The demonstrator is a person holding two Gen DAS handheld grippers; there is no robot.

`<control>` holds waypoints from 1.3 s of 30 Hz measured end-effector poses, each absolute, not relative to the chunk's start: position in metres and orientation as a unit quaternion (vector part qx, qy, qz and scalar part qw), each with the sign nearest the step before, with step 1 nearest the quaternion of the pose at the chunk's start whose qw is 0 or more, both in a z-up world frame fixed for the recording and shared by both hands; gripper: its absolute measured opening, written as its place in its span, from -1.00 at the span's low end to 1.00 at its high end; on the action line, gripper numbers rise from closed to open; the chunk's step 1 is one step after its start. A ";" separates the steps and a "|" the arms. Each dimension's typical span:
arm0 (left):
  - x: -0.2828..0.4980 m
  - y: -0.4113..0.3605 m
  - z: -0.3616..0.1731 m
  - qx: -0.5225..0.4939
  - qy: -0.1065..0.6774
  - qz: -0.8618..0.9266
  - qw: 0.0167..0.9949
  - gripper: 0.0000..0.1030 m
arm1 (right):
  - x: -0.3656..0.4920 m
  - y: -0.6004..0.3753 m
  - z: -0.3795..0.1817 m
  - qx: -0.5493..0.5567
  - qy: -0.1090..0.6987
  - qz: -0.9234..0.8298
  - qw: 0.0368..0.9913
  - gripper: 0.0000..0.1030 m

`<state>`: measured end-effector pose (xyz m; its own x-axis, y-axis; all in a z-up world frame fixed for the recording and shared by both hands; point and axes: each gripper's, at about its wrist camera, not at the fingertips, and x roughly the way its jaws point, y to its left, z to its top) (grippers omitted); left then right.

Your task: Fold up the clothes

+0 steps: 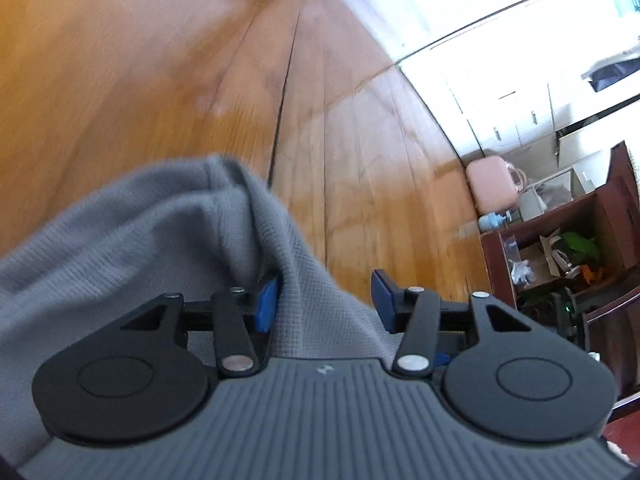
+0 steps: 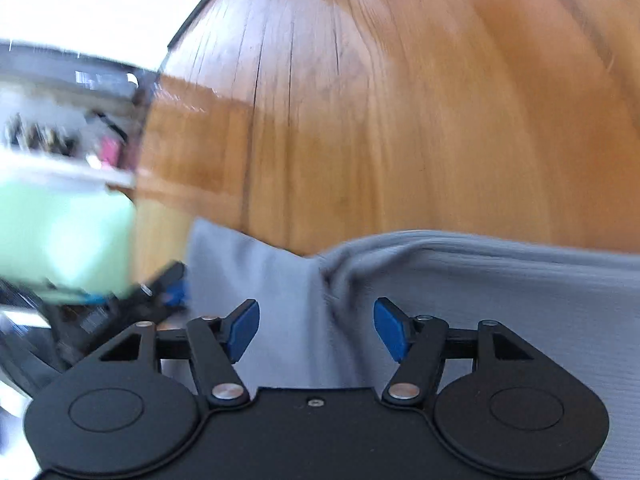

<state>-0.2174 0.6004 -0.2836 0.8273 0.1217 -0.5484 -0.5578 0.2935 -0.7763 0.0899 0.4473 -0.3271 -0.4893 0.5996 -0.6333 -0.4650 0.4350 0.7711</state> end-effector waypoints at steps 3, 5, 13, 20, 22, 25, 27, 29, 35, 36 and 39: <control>-0.208 0.607 -0.290 -0.554 0.183 0.231 0.779 -0.47 | 0.083 0.462 -0.346 0.099 0.724 0.499 0.467 0.37; -0.205 0.612 -0.288 -0.537 0.171 0.239 0.791 -0.96 | 0.076 0.465 -0.353 0.112 0.730 0.488 0.464 0.35; -0.209 0.616 -0.276 -0.485 0.150 0.280 0.815 -0.97 | 0.083 0.454 -0.320 0.021 0.596 0.558 0.576 -0.86; -0.212 0.609 -0.276 -0.519 0.189 0.288 0.782 -0.64 | 0.099 0.442 -0.324 0.056 0.633 0.521 0.570 -0.25; -0.219 0.604 -0.273 -0.547 0.181 0.271 0.771 -0.19 | 0.097 0.426 -0.321 0.084 0.638 0.521 0.561 0.30; -0.217 0.590 -0.275 -0.561 0.211 0.249 0.761 -0.07 | 0.091 0.406 -0.317 0.077 0.638 0.541 0.542 0.30; -0.208 0.580 -0.279 -0.560 0.232 0.234 0.760 0.01 | 0.083 0.398 -0.319 0.046 0.640 0.542 0.542 0.30; -0.201 0.572 -0.279 -0.552 0.241 0.236 0.763 -0.18 | 0.078 0.393 -0.316 0.003 0.617 0.560 0.553 0.11; -0.193 0.563 -0.236 -0.437 0.277 0.322 0.793 -0.95 | 0.097 0.392 -0.317 0.104 0.702 0.538 0.455 -0.80; -0.189 0.564 -0.237 -0.428 0.299 0.319 0.791 -0.92 | 0.098 0.391 -0.319 0.087 0.710 0.525 0.461 -0.80; -0.198 0.560 -0.248 -0.429 0.354 0.359 0.750 -0.80 | 0.093 0.390 -0.310 -0.040 0.669 0.509 0.539 -0.83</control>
<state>-0.1984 0.5599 -0.2479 0.4910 0.2345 -0.8390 -0.8419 0.3750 -0.3880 0.0928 0.3898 -0.3105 -0.4148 0.4960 -0.7628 -0.6029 0.4780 0.6387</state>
